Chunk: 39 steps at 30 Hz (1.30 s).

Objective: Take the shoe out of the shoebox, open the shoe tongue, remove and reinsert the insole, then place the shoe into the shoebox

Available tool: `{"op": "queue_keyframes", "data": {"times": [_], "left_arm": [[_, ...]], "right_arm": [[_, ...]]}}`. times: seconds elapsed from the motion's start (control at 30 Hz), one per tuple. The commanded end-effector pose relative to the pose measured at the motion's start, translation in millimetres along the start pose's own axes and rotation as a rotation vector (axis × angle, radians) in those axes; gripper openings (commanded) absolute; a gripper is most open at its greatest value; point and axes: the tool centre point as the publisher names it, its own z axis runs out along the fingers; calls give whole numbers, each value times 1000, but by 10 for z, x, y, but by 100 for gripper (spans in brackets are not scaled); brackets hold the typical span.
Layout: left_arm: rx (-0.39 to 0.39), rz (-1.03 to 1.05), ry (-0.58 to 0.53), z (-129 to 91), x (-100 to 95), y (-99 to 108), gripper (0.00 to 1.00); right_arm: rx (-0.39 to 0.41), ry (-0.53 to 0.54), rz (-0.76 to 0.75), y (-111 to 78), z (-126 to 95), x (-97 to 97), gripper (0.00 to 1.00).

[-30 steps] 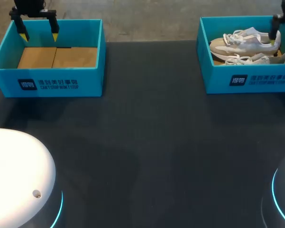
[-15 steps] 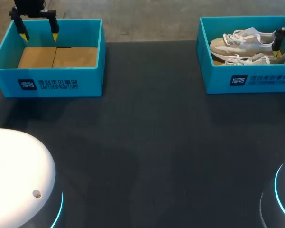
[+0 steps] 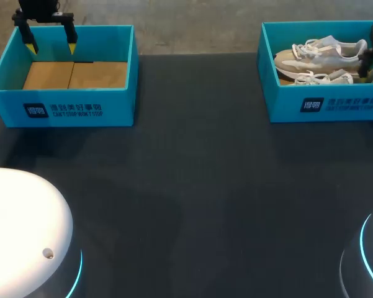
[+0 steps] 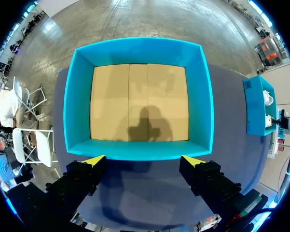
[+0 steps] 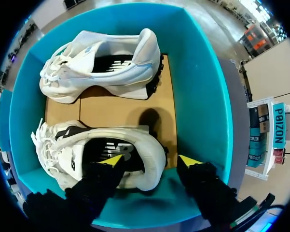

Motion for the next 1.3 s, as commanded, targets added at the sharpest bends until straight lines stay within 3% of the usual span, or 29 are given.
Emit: {"op": "queue_keyframes", "data": {"times": [0.03,0.07,0.13,0.23,0.33,0.53,0.6,0.67,1.0,1.3], "left_arm": [[0,0,0,0,0,0,100],[0,0,0,0,0,0,100],[0,0,0,0,0,0,100],[0,0,0,0,0,0,100],[0,0,0,0,0,0,100],[0,0,0,0,0,0,100],[0,0,0,0,0,0,100],[0,0,0,0,0,0,100],[0,0,0,0,0,0,100],[0,0,0,0,0,0,100]], "right_arm": [[7,-10,1,50,65,38,48],[7,-11,1,51,87,40,49],[7,-13,3,56,126,29,60],[13,-20,11,60,195,14,60],[23,-29,16,60,235,7,50],[29,-40,23,62,285,12,45],[32,-47,26,61,295,12,35],[33,-51,31,59,294,12,0],[30,-79,54,32,154,-38,0],[54,-101,81,31,-223,-95,0]]}}
